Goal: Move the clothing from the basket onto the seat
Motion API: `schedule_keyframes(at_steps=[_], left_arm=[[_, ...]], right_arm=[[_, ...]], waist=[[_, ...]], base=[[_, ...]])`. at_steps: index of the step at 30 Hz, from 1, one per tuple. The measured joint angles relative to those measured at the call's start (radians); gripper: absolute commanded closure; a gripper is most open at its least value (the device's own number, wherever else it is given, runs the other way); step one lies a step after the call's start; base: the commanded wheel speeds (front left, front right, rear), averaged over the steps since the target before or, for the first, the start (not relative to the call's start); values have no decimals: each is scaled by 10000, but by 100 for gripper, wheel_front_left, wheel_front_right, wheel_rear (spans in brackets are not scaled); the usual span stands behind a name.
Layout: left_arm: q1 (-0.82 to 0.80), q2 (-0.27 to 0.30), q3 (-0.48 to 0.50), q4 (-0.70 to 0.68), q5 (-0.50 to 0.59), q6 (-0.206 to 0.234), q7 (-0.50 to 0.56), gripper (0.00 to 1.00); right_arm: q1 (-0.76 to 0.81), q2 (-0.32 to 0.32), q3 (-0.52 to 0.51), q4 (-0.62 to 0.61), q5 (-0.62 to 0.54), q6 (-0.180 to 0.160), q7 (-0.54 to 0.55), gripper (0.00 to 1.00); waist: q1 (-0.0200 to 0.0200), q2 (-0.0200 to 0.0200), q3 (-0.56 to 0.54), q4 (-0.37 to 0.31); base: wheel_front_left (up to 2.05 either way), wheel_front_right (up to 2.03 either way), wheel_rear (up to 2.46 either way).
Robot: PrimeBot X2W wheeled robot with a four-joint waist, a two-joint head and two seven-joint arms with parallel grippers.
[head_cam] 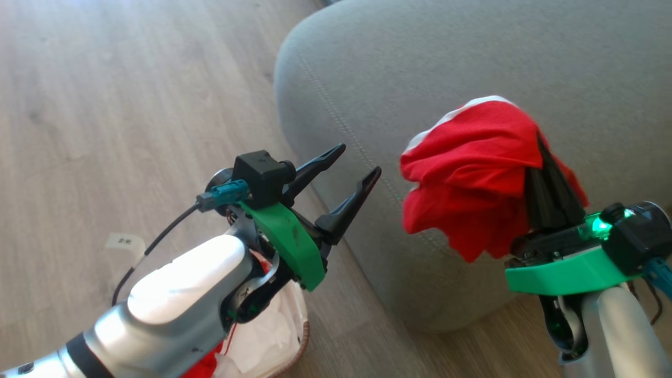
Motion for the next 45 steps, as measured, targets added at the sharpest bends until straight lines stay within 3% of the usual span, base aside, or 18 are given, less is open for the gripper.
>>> schedule_keyframes(at_steps=[8, 21, 45], left_arm=[[-72, 86, -38, 4, 119, 29, 13, 0], [-430, 157, -50, -71, 334, 86, 84, 0], [-2519, 491, -211, -819, 926, -10, 1377, 0]], right_arm=[[0, 82, -151, -301, 0, 0, 0, 100], [-320, 146, -257, -353, 8, 0, 0, 100], [-6079, -1521, -579, 3739, 1722, 2, -31, 100]], waist=[[0, 0, 331, -504], [0, 0, 865, -549], [2, 0, 3961, 19]], base=[[0, 0, 0], [0, 0, 0], [0, 0, 0]])
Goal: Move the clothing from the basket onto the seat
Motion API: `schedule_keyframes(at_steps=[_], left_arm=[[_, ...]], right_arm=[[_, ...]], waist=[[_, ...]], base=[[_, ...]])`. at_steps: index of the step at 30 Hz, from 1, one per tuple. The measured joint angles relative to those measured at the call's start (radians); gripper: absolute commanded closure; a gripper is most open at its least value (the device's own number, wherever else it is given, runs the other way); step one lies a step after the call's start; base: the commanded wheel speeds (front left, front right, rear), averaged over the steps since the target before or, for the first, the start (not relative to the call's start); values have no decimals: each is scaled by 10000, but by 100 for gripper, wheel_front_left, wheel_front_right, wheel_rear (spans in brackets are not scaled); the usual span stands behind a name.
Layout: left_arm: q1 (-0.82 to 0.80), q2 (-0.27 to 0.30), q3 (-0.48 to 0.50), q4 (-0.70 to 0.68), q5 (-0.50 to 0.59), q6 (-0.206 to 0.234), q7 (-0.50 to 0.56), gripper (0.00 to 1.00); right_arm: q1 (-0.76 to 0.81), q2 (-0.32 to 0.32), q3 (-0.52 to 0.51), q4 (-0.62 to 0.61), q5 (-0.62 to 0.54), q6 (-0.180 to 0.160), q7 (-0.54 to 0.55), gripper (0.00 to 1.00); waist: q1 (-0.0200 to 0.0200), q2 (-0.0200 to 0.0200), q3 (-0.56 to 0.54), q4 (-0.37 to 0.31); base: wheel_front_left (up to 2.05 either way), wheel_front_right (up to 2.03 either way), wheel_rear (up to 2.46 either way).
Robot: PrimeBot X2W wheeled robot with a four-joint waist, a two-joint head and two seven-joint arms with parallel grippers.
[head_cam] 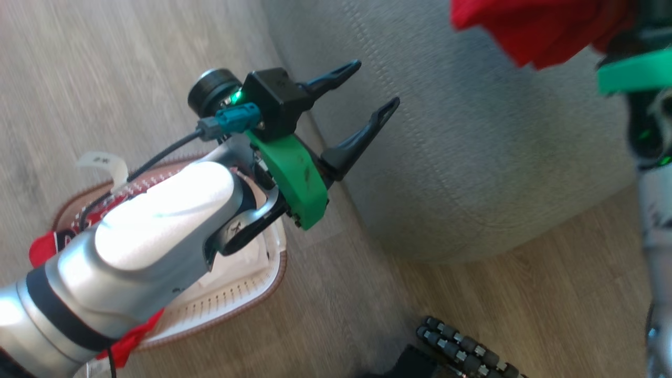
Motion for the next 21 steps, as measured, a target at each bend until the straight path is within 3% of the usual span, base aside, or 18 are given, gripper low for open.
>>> schedule_keyframes(at_steps=[9, 16, 20, 21], left_arm=[[-664, -102, -19, -13, 362, -12, 113, 0], [-918, -408, -21, 19, 366, -94, 75, 0], [-987, -479, -25, 125, 366, -136, -33, 0], [-986, -479, -23, 161, 366, -167, -69, 0]], right_arm=[[-1592, -886, -222, 1927, 328, -2, 0, 100], [-2221, -1473, 585, 4044, 299, -2, 42, 100], [-2731, -1557, 1041, 5463, 422, 0, 869, 100], [-2858, -1584, 1137, 5806, 431, 0, 1168, 93]], waist=[[1, 0, 881, 642], [0, 0, 1273, 1083], [0, 0, 1359, 1239], [0, 0, 1356, 1269]], base=[[0, 0, 0], [0, 0, 0], [0, 0, 0], [0, 0, 0]])
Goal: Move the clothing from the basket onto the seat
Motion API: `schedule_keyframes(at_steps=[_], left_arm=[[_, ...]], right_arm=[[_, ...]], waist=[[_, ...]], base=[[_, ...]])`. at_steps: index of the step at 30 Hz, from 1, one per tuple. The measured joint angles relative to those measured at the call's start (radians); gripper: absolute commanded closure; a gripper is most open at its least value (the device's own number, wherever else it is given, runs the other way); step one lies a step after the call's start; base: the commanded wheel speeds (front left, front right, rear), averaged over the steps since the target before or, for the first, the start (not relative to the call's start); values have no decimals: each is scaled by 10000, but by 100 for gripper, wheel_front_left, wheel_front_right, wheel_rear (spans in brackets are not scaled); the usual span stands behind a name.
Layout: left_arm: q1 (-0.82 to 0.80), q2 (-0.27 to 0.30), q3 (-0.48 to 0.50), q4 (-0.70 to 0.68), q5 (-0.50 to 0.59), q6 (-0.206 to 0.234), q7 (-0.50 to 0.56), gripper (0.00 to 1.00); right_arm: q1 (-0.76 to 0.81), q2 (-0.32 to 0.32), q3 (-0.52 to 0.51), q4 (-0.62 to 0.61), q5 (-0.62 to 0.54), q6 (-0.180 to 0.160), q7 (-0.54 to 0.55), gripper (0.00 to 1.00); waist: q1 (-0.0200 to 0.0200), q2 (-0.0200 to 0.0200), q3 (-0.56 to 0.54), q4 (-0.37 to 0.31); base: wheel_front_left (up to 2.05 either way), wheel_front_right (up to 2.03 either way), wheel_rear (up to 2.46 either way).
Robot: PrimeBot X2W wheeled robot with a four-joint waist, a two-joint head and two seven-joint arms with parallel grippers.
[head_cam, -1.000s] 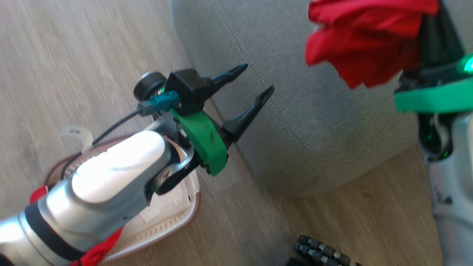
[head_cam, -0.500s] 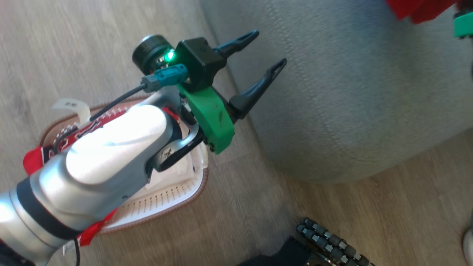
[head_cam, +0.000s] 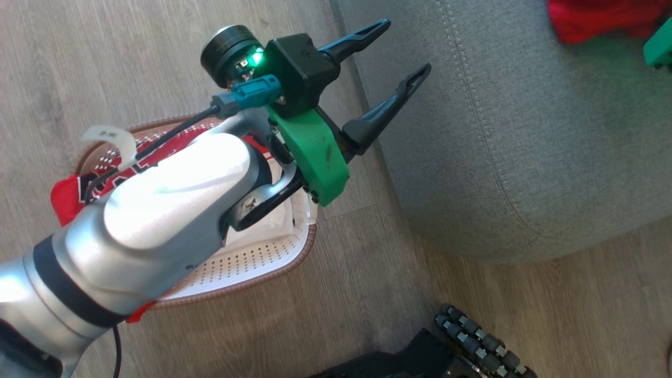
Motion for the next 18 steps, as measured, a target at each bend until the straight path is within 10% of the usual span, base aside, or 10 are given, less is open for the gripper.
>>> schedule_keyframes(at_steps=[3, 4, 5, 18], left_arm=[[2, -2, -4, 77, -2, -13, -84, 0], [2, -2, -2, 100, -4, -15, -92, 0], [3, -2, -2, 121, -4, -13, -117, 0], [332, -90, 6, 462, -215, -15, -552, 0]], right_arm=[[-261, -27, 259, 740, 146, 0, 667, 53], [-322, -27, 382, 917, 199, 0, 880, 7], [-376, -29, 489, 1060, 291, 0, 1005, 0], [-473, -245, 1875, 1526, 1407, 0, 2201, 0]], waist=[[-1, 0, -63, 74], [-1, 0, -108, 94], [-1, 0, -153, 114], [-2, 0, -1071, 142]], base=[[0, 0, 0], [0, 0, 0], [0, 0, 0], [0, 0, 0]])
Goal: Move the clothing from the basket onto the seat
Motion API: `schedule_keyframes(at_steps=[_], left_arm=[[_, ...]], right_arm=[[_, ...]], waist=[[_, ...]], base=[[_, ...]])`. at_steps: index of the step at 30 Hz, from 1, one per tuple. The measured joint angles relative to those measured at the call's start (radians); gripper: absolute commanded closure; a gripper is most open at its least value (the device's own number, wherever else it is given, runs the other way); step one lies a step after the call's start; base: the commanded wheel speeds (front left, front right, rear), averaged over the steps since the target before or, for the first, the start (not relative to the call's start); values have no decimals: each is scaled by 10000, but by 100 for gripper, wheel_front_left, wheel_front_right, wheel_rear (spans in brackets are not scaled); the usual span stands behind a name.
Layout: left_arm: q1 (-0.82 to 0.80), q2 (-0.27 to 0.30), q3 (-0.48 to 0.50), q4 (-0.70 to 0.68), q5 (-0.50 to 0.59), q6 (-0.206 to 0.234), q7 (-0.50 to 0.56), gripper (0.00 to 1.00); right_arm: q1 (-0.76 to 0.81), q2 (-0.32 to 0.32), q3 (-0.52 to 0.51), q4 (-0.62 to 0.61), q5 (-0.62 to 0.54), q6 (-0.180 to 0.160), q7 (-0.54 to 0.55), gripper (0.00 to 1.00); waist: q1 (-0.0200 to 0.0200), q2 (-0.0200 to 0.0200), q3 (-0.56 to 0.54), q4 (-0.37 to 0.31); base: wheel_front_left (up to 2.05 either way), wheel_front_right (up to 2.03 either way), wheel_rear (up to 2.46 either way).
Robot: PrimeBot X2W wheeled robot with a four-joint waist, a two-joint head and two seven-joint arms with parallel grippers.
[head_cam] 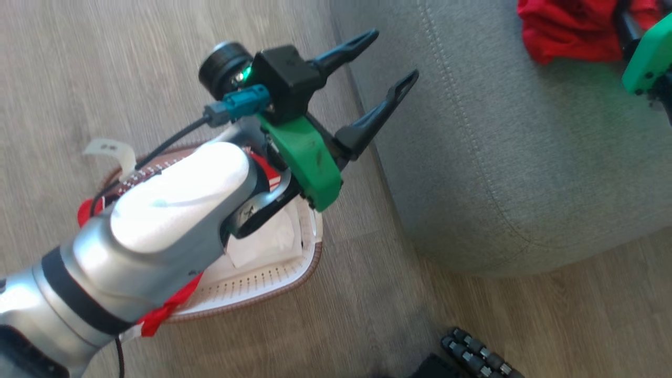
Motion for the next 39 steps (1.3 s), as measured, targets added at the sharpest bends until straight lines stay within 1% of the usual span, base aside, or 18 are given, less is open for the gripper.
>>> schedule_keyframes(at_steps=[4, 12, 15, 21, 26, 29, 32, 35, 37, 39], left_arm=[[447, 2, 0, 184, -196, 2, -196, 0], [1149, 65, 44, 253, -546, 113, -617, 0], [1432, 90, 67, 272, -660, 207, -784, 0], [1907, 150, 198, 309, -817, 403, -1043, 0], [2381, 157, 376, 320, -961, 640, -1302, 0], [2621, 165, 454, 339, -1007, 731, -1392, 0], [2945, 190, 675, 370, -1081, 857, -1480, 0], [3278, 253, 861, 412, -1175, 1072, -1555, 0], [3507, 330, 1024, 422, -1183, 1172, -1569, 0], [3689, 414, 1099, 420, -1183, 1258, -1603, 0]], right_arm=[[126, -309, 566, -272, 418, 0, 479, 0], [1088, -1112, 1570, -1294, 1160, 0, 696, 0], [1416, -1461, 1883, -1760, 1220, 0, 604, 0], [1659, -2013, 1954, -2660, 1379, 0, -35, 0], [2298, -2107, 1733, -3352, 1465, 0, -391, 0], [2791, -2196, 1415, -3902, 1436, 0, -633, 0], [3264, -2293, 826, -4523, 1220, 0, -886, 0], [3862, -2290, 73, -5152, 918, 0, -1087, 0], [4387, -2201, -520, -5618, 662, 0, -1183, 0], [5000, -1983, -1183, -6101, 297, 0, -1289, 0]], waist=[[0, 0, -519, -41], [0, 0, -1673, -74], [0, 0, -2099, -40], [-1, 1, -2864, 142], [-1, 1, -3421, 410], [-1, 1, -3684, 655], [-1, 1, -3937, 932], [-1, 0, -4162, 1214], [-1, 1, -4311, 1397], [-1, 1, -4439, 1584]], base=[[0, 0, 0], [0, 0, 0], [0, 0, 0], [0, 0, 0], [0, 0, 0], [0, 0, 0], [0, 0, 0], [0, 0, 0], [0, 0, 0], [0, 0, 0]])
